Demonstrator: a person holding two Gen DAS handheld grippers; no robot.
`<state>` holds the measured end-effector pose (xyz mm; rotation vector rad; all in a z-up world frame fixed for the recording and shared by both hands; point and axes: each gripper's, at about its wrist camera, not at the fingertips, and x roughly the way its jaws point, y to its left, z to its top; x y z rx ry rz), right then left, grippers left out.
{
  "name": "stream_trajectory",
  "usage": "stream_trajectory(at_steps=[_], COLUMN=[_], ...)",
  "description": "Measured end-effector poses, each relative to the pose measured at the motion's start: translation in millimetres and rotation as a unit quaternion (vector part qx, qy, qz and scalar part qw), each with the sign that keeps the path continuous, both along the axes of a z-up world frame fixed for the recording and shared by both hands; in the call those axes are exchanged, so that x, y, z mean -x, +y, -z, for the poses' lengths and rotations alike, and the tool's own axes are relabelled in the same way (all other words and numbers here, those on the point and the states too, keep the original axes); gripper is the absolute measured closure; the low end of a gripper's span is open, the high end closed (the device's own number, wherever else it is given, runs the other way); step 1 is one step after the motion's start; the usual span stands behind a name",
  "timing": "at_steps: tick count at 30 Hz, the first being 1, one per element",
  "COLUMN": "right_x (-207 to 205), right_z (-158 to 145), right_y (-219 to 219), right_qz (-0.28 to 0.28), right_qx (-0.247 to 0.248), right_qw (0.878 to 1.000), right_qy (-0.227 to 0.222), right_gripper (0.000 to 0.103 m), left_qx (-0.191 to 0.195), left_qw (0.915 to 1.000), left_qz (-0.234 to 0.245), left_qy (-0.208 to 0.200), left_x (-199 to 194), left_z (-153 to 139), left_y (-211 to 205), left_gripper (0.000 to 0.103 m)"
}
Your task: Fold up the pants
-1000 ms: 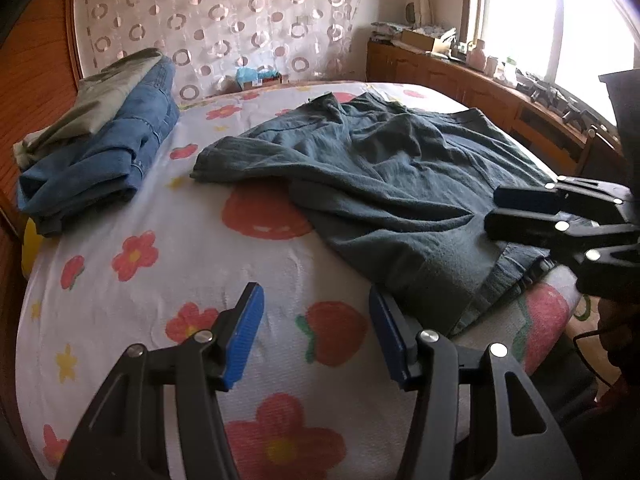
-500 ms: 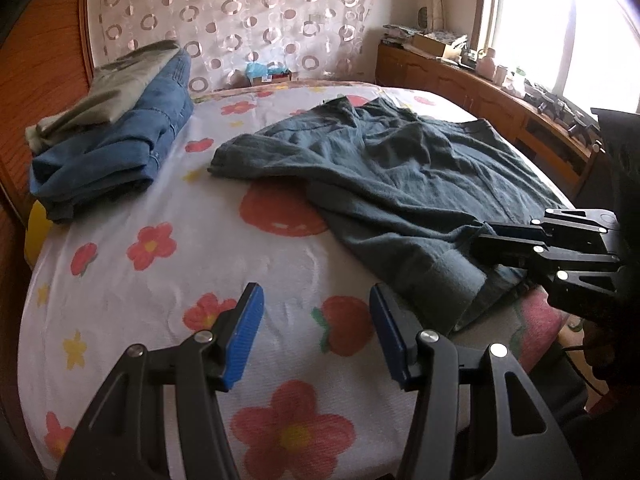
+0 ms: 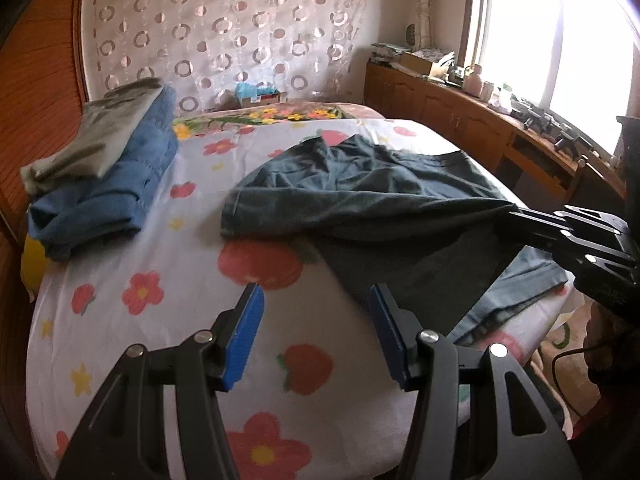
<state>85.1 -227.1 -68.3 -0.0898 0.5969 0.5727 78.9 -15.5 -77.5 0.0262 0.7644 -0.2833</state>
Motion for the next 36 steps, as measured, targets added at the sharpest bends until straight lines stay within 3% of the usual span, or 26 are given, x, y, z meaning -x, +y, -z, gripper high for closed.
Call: stream_trajectory(at_steps=[19,36], right_x=[23,38], right_z=[-20,-16], right_y=[-68,-114], right_qz=[0.064,0.105], right_qx=[-0.002,-0.004], right_qw=[0.997,0.994], right_qy=[-0.038,-0.037], right_gripper=[0.098,0.098], left_qx=[0.002,-0.010], left_qw=[0.9985,0.9965], left_qz=[0.055,0.082], left_qy=[0.003,0.011], left_x=[-13,-15], left_z=[-8,-2], left_y=[-57,-87], left_gripper=[0.049,0.049])
